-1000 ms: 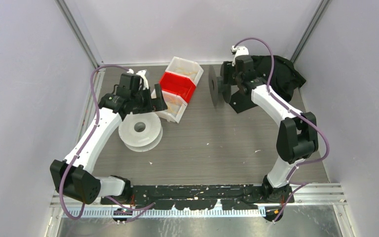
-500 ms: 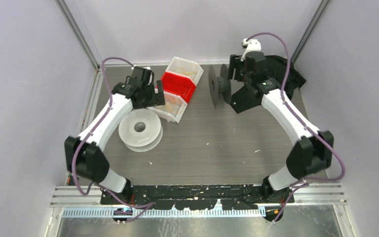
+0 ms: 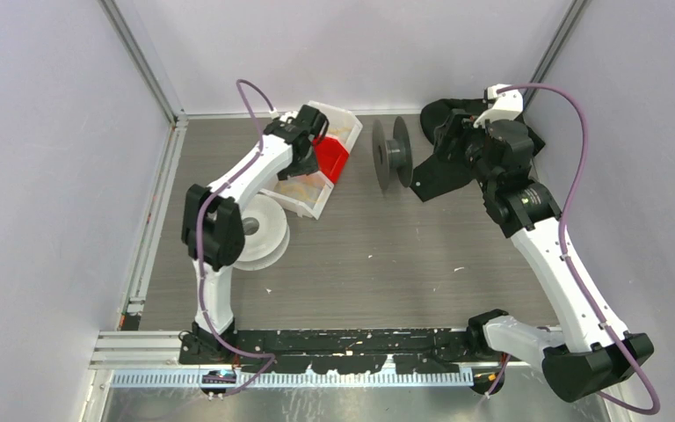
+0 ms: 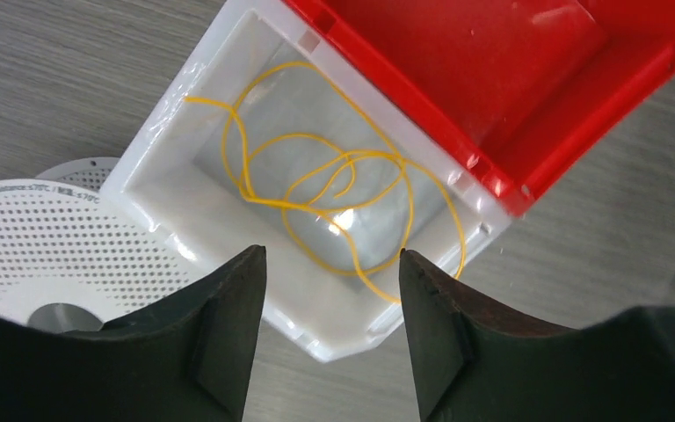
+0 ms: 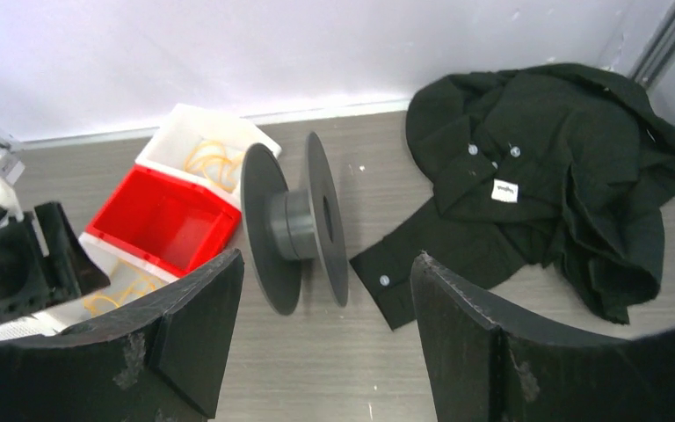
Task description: Wrap the cables
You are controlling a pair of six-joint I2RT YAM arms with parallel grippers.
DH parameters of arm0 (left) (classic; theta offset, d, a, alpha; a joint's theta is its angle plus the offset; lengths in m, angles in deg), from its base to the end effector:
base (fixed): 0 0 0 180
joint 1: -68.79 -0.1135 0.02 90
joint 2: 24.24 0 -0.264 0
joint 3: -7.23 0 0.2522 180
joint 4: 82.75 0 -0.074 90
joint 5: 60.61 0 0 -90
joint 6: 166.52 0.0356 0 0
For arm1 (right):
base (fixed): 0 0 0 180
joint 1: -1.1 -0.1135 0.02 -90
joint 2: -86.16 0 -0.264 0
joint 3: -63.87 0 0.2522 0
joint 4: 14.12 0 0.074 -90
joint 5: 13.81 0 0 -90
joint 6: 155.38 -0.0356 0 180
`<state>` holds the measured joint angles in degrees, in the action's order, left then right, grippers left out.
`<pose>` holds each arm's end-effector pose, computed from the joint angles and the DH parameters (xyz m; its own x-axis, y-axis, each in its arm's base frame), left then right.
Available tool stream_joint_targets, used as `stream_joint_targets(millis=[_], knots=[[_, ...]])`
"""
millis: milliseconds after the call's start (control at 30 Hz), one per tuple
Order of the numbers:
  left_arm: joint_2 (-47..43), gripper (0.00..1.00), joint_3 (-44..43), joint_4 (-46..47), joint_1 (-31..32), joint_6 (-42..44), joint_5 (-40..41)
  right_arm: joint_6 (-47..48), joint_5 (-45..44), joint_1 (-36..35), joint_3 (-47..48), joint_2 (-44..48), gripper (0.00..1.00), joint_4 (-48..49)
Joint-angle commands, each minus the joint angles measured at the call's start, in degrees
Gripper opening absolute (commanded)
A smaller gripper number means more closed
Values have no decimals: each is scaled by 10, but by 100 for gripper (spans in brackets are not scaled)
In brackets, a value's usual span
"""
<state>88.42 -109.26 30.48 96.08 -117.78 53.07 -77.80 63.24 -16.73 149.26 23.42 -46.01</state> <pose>0.3814 -0.1807 0.2790 -0.7648 -0.2850 -0.5778 -0.3283 0.9440 -0.0311 0.2301 0.0656 0.4278 -0.1682 0.1661 -0.9717 -0.0529 0.9828 0.1771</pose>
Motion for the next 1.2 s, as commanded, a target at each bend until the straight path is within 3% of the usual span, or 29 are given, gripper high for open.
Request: stream_joint_targets(millis=[0, 200, 367, 633, 967, 1033, 1100, 1167], knots=[[71, 57, -103, -102, 12, -118, 81, -9, -12, 1, -13, 33, 75, -43], [124, 54, -153, -173, 22, -190, 103, -8, -8, 1, -17, 48, 75, -70], [125, 54, -130, -154, 21, -197, 95, -8, -8, 0, -22, 57, 75, -77], [141, 44, -109, -129, 18, -196, 101, -11, -9, 1, -24, 63, 75, -81], [154, 38, -95, -76, 9, -159, 94, -34, 8, 0, -48, 51, 75, -79], [150, 31, -92, -70, 9, -152, 93, -36, 10, 0, -56, 47, 75, -76], [142, 14, -91, -71, 9, -146, 95, -39, 14, 0, -65, 38, 75, -75], [130, 3, -88, -75, 9, -140, 103, -42, 19, 0, -71, 25, 75, -76]])
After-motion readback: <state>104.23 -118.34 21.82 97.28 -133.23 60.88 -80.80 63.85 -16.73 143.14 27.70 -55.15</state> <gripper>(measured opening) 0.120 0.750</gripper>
